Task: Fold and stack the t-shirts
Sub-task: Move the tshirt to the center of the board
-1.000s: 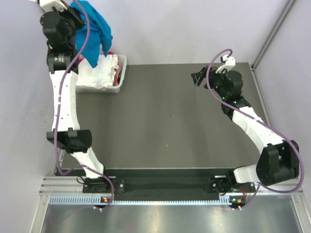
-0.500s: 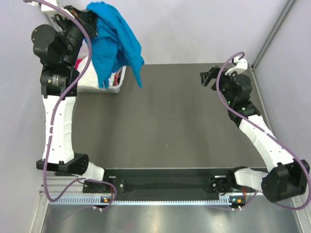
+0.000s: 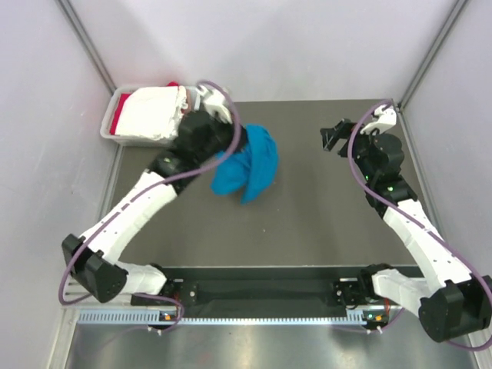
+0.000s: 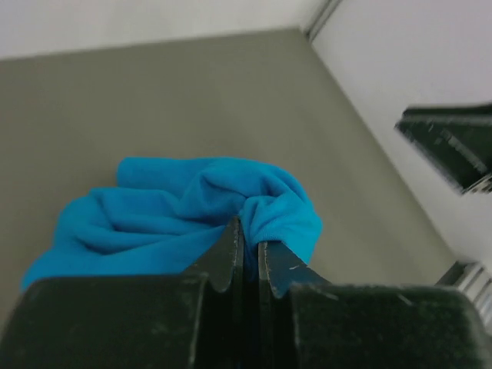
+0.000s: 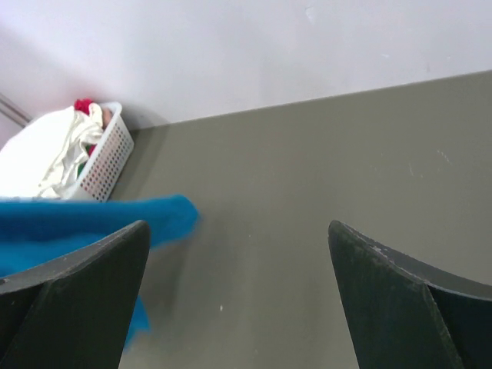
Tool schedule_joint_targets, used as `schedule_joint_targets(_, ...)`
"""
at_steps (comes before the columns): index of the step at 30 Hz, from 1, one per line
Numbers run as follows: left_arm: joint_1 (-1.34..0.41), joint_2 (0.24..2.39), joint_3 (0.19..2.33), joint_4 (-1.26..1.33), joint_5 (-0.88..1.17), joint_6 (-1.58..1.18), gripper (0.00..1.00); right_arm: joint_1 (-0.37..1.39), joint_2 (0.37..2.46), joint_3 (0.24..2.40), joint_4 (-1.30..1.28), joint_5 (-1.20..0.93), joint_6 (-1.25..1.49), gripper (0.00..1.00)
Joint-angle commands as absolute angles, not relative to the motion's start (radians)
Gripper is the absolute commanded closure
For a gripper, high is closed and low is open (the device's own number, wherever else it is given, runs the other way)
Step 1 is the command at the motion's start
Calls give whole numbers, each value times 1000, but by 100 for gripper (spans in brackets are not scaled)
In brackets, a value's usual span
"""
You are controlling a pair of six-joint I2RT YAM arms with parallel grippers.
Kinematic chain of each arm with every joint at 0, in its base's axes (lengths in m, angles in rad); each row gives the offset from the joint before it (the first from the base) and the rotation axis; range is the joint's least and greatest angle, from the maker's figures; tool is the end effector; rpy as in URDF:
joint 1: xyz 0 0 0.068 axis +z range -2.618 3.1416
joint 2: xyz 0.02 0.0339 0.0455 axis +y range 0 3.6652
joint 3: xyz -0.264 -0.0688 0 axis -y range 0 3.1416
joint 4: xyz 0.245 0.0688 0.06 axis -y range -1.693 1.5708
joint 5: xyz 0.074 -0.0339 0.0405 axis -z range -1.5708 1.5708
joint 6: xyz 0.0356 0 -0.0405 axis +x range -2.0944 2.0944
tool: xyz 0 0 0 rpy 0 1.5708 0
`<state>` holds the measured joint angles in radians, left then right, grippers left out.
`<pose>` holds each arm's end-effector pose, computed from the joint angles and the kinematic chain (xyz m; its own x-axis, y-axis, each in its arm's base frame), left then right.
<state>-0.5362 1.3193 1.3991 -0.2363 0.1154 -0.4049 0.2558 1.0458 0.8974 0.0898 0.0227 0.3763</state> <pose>0.2573 -0.1577 0.4315 -0.3616 -0.2403 -0.9008 0.5035 0.7629 -0.4056 0.2404 0.0620 0.3586 -0.1376 0.3438 -0.9289 -0.1940 0.9103 0.3656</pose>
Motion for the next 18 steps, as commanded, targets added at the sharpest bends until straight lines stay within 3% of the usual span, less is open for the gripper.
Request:
schedule_joint_targets(1, -724, 1342, 1292, -78, -104, -376, 100, 267, 1012, 845, 124, 3, 393, 0)
schedule_joint_targets(6, -798, 1514, 1088, 95, -210, -415, 100, 267, 1008, 792, 109, -20, 408, 0)
schedule_joint_targets(9, -811, 1669, 1077, 113, -265, -446, 100, 267, 996, 753, 103, -25, 414, 0)
schedule_joint_targets(14, -811, 1818, 1182, 20, -361, -489, 100, 267, 979, 729, 75, -6, 403, 0)
schedule_joint_targets(18, -804, 1770, 1359, -52, -460, -404, 100, 267, 974, 758, 66, 18, 399, 0)
